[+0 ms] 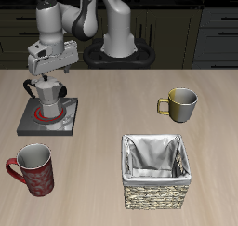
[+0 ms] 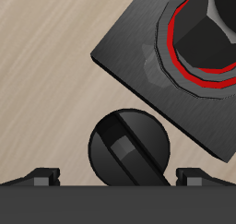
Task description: Place the moka pot on the stove and turn off the stove
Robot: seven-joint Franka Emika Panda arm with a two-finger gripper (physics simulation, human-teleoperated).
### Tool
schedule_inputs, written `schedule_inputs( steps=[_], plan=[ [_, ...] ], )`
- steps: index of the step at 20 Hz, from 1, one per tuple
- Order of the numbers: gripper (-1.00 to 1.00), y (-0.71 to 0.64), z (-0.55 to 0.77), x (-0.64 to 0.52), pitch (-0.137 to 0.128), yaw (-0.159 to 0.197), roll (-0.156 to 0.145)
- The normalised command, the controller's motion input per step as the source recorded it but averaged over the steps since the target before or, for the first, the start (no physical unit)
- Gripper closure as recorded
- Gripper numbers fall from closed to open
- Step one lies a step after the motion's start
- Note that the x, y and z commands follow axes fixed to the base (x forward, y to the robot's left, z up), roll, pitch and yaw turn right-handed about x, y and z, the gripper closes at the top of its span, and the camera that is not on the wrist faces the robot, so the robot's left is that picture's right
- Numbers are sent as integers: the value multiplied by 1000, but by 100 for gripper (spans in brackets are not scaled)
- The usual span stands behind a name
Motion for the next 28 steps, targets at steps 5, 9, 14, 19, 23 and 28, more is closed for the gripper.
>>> schedule_inputs(
  steps=[5, 9, 14, 19, 23, 28],
  plan=[
    [-100, -152, -100, -62, 14, 16, -26],
    [-100, -191, -77, -52, 12, -9, -44],
    [-100, -56, -121, -3, 27, 16, -6],
    [-100, -64, 115, 96, -3, 11, 2],
    [-100, -145, -34, 77, 16, 28, -16],
    [-100, -105, -38, 45, 9, -15, -17]
  ],
)
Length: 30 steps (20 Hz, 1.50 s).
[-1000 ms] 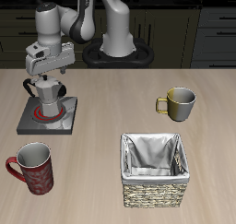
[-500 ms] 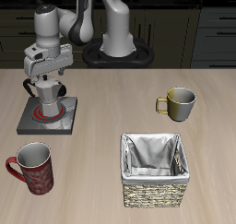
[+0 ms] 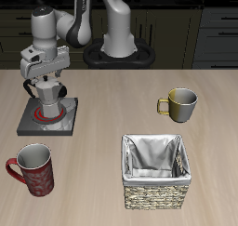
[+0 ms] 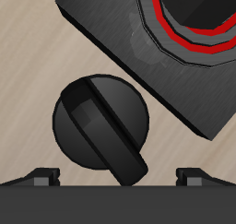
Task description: Place the moka pot on the stove and turn off the stove
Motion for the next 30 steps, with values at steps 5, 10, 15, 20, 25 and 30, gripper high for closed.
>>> schedule_inputs(
  steps=[5, 10, 15, 20, 25, 30],
  plan=[
    [-100, 24, 35, 107, -1, 10, -1],
    [-100, 64, 47, 131, 0, 17, 9],
    [-100, 110, -270, 55, 46, 8, 16],
    [-100, 198, -347, -124, 62, -25, 28],
    [100, 303, -201, -157, 23, -33, 58],
    [100, 97, 288, -147, -52, -41, 9]
  ],
)
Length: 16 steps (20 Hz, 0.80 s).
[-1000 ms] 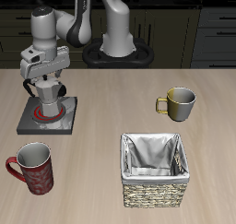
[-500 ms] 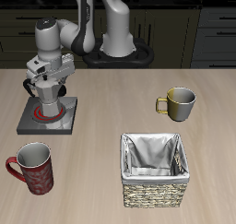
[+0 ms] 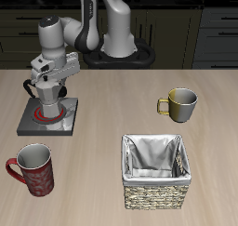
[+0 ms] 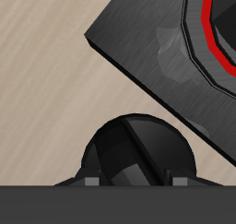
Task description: Place the moka pot on the stove and turn off the stove
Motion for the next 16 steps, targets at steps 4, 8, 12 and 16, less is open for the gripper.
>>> schedule_inputs(
  steps=[4, 8, 12, 16],
  plan=[
    [100, -145, 269, -64, -38, -46, -37],
    [100, -136, 102, -42, -17, 3, -22],
    [100, -132, -111, 44, 25, -28, -33],
    [100, 9, -69, 50, 14, -83, -19]
  ],
)
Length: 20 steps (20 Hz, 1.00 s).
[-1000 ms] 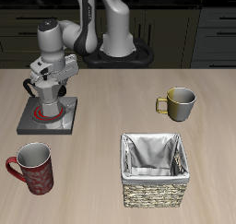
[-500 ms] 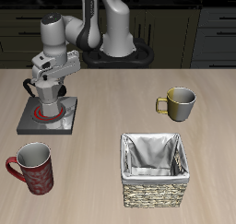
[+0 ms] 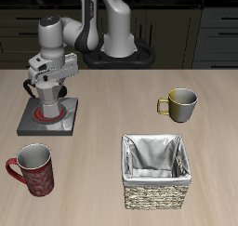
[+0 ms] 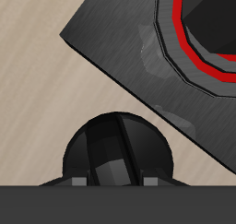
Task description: Place the moka pot on the stove and turn off the stove
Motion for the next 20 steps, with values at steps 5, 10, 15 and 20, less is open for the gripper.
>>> schedule_inputs(
  steps=[5, 10, 15, 20],
  plan=[
    [100, 78, -52, 114, 5, -96, -15],
    [100, 80, 33, 77, -22, -51, -2],
    [100, 32, -17, 37, -14, -45, -4],
    [100, -35, -49, 104, -1, -63, -33]
  ],
)
